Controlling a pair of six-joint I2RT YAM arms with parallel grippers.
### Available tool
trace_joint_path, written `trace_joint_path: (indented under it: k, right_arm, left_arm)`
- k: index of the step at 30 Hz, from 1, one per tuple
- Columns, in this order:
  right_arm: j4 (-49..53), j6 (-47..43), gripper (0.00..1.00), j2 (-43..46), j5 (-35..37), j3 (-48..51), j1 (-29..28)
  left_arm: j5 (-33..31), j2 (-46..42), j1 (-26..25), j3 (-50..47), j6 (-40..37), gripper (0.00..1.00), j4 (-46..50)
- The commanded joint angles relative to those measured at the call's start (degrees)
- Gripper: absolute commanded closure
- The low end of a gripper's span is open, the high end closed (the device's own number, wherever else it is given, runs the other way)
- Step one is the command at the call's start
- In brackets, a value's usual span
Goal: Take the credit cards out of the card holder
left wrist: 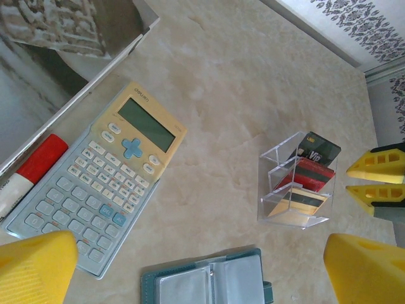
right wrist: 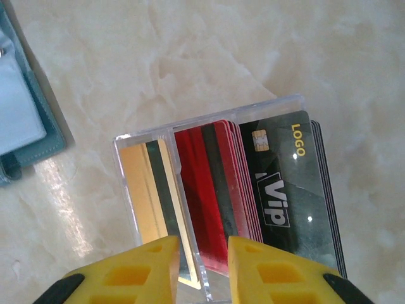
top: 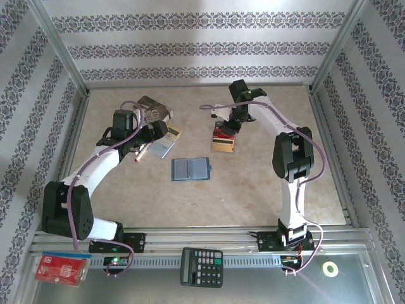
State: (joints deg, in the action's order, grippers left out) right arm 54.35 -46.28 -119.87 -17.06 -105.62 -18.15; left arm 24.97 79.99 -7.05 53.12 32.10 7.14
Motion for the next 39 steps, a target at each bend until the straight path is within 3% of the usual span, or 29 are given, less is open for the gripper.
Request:
trace_joint_path:
  k: [1, 6, 8, 10, 13, 21, 24, 30, 39]
  right_arm:
    - [-2.7, 8.1, 0.72, 5.3, -0.5, 2.5, -0.6]
    - [-24.2, 26.7, 0.69, 17.4, -1.7, 20.2, -3.6]
    - [-31.9, 35.8, 0.63, 21.3, 4.5, 26.7, -6.6]
    - [-33.5, 45.6, 0.59, 23.0, 12.1, 29.4, -9.5]
    - [-30.1, 57.4, 0.58, 23.2, 18.1, 30.7, -13.0]
    - [-38.5, 82.5, 0.43, 22.0, 21.3, 38.1, -23.0]
    - [-37.5, 87.3, 0.38, 18.5, 26.7, 35.5, -27.7]
    - [-32.4, 88.7, 0.36, 12.1, 29.7, 28.0, -33.8]
    - [-27.3, 89.7, 0.37, 6.4, 29.9, 24.3, -35.9]
  left_arm:
    - [-1.7, -2.4, 0.8, -0.3, -0.9, 0.00, 1.8]
    - [-3.3, -4.4, 2.0, -3.2, -0.5, 0.00, 1.9]
    - [-3.5, -5.0, 2.4, -4.2, -1.2, 0.00, 2.8]
    - [-3.5, -5.3, 2.8, -5.2, -1.7, 0.00, 3.4]
    - [-3.8, -6.3, 3.4, -7.0, -1.6, 0.00, 3.6]
    - [-3.5, -7.5, 5.0, -8.6, -1.4, 0.00, 3.1]
    - [-2.1, -7.3, 5.2, -8.7, -0.7, 0.00, 2.1]
    - [-2.7, -7.4, 6.1, -9.5, 0.0, 0.00, 1.4]
    - [-2.3, -7.5, 6.8, -9.8, 0.6, 0.00, 1.5]
